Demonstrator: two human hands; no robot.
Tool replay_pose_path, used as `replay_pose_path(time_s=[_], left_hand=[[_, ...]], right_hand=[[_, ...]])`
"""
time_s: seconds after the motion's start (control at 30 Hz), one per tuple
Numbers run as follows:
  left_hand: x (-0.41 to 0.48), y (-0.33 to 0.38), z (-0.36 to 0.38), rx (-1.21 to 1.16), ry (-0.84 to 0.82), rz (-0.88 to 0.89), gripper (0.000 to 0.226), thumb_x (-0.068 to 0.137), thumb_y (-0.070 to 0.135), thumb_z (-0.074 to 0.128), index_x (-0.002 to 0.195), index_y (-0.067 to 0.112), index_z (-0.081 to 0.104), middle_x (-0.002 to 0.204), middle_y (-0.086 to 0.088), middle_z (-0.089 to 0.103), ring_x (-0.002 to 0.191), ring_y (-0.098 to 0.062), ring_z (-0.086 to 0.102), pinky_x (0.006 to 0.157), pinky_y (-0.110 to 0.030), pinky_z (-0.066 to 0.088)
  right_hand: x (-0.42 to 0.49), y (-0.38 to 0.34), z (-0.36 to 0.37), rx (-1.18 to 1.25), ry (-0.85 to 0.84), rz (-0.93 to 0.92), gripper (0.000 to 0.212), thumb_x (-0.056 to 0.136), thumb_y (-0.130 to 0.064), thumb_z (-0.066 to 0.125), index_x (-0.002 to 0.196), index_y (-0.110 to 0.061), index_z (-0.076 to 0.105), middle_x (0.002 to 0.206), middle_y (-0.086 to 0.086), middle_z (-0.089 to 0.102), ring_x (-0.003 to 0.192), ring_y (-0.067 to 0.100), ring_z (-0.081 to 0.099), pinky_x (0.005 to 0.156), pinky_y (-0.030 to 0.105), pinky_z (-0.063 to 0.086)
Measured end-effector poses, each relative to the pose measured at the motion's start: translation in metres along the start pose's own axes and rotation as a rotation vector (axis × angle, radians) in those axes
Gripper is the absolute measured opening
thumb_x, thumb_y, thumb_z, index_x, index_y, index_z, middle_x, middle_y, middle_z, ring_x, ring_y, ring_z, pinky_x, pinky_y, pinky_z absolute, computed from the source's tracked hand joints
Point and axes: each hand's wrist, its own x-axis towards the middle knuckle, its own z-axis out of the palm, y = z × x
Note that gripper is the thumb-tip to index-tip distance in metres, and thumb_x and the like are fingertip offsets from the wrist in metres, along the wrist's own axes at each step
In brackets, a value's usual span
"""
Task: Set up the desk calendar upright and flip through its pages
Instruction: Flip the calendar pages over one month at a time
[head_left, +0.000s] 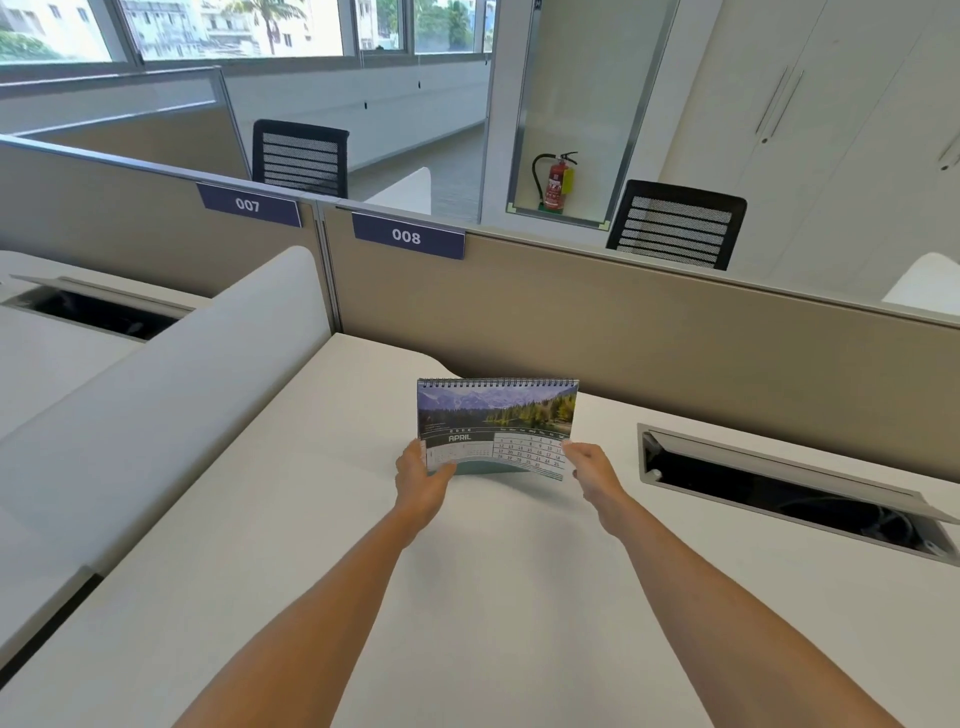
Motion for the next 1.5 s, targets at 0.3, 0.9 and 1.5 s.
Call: replay_pose_path(time_s=[0.3, 0.9, 1.5], left_hand=[[-0.027, 0.045, -0.042, -0.134, -0.119, 0.021, 0.057, 0.099, 0.047, 0.013, 0.101, 0.019, 0.063, 0.083, 0.0, 0.068, 0.073, -0.011, 0.061, 0.061, -0.021, 0.046], [0.021, 0.092, -0.04, 0.182, 0.034, 0.241, 0.067, 0.089, 0.067, 0.006, 0.136, 0.038, 0.044, 0.148, -0.001, 0.039, 0.138, -0.026, 0.027, 0.113, -0.052, 0.015], [0.031, 0.07, -0.031, 0.387, 0.075, 0.359, 0.055, 0.097, 0.051, 0.015, 0.133, 0.024, 0.047, 0.144, -0.001, 0.04, 0.131, -0.025, 0.031, 0.106, -0.049, 0.025]], right_hand=[[-0.004, -0.025, -0.045, 0.344, -0.169, 0.022, 0.077, 0.087, -0.072, 0.013, 0.107, -0.018, 0.064, 0.093, 0.008, 0.074, 0.091, 0.024, 0.065, 0.081, 0.038, 0.046], [-0.009, -0.093, 0.005, -0.029, -0.158, -0.318, 0.06, 0.098, -0.053, 0.015, 0.151, -0.027, 0.012, 0.159, -0.007, 0.013, 0.145, 0.017, 0.013, 0.115, 0.039, 0.014], [0.01, -0.057, 0.01, -0.21, -0.018, -0.437, 0.052, 0.095, -0.056, 0.025, 0.144, -0.039, 0.027, 0.157, -0.011, 0.021, 0.144, 0.015, 0.018, 0.117, 0.049, 0.015]])
